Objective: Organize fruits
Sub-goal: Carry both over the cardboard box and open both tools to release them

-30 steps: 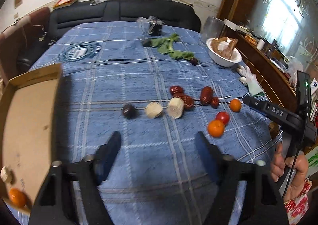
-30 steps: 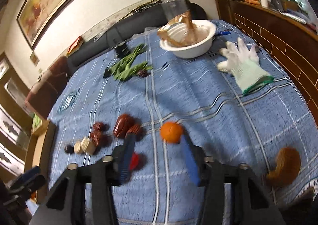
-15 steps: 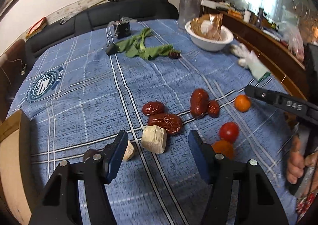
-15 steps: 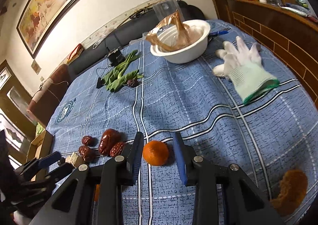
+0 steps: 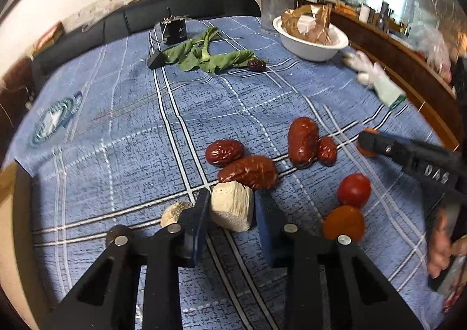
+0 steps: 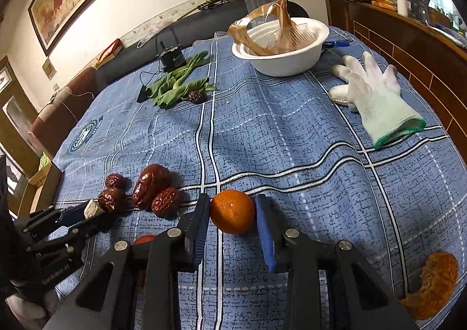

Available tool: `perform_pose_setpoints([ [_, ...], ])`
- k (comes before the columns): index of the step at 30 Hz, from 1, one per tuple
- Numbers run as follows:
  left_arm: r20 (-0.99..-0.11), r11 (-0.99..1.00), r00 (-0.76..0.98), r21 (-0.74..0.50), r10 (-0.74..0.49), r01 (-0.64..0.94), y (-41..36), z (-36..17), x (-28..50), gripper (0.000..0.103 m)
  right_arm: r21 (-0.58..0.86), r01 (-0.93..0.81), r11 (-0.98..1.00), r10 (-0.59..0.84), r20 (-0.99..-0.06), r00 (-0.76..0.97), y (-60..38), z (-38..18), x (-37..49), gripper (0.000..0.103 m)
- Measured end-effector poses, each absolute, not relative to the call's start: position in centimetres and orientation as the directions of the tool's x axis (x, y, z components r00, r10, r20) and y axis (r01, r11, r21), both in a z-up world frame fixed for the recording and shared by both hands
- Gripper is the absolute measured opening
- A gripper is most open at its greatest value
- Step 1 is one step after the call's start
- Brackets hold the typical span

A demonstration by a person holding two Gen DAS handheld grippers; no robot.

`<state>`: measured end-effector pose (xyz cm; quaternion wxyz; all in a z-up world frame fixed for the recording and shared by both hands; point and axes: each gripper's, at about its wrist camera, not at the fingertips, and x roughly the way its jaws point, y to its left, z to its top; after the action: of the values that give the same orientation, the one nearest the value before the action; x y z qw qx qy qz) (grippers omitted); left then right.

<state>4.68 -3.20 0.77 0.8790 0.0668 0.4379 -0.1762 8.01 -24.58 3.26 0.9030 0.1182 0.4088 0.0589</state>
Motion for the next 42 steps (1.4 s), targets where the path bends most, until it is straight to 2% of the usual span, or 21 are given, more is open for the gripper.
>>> perform_pose_setpoints([
  [8,-0.775,0.939,0.575,-0.070,-0.265,0.338,-2.7,1.2,4.6,0.029,0.253,-0.005,0.967,0.189,-0.709,0.679,-24.6,3.7,7.5,0.033],
  [13,-0.735,0.947,0.624,-0.077,-0.265,0.312,-1.6,3.8,2.7,0.029,0.259,0.005,0.966,0.184,-0.700,0.690,-24.8,3.8,7.1,0.033],
  [20,-0.682,0.967,0.685,-0.174,-0.254,0.185,5.6,7.6,-2.8,0.029,0.232,-0.032,0.972,0.184,-0.670,0.720,-23.1,5.6,5.6,0.033],
  [24,-0.677,0.988,0.725,-0.155,-0.124,0.024,12.4,8.8,-6.5,0.029,0.281,-0.151,0.948,0.301,-0.632,0.714,-19.3,8.4,3.5,0.033],
  [30,-0.707,0.968,0.699,-0.088,0.106,-0.236,21.1,7.7,-9.5,0.030,0.327,-0.413,0.850,0.524,-0.612,0.593,-8.5,11.0,0.6,0.034],
  [36,-0.734,0.929,0.668,-0.153,0.121,-0.336,26.3,6.1,-10.9,0.030,0.345,-0.588,0.732,0.640,-0.644,0.419,2.2,9.8,-1.9,0.034],
  [42,-0.755,0.908,0.653,-0.231,0.059,-0.349,29.7,5.1,-9.5,0.030,0.304,-0.666,0.681,0.636,-0.696,0.333,9.1,7.7,-2.7,0.034],
])
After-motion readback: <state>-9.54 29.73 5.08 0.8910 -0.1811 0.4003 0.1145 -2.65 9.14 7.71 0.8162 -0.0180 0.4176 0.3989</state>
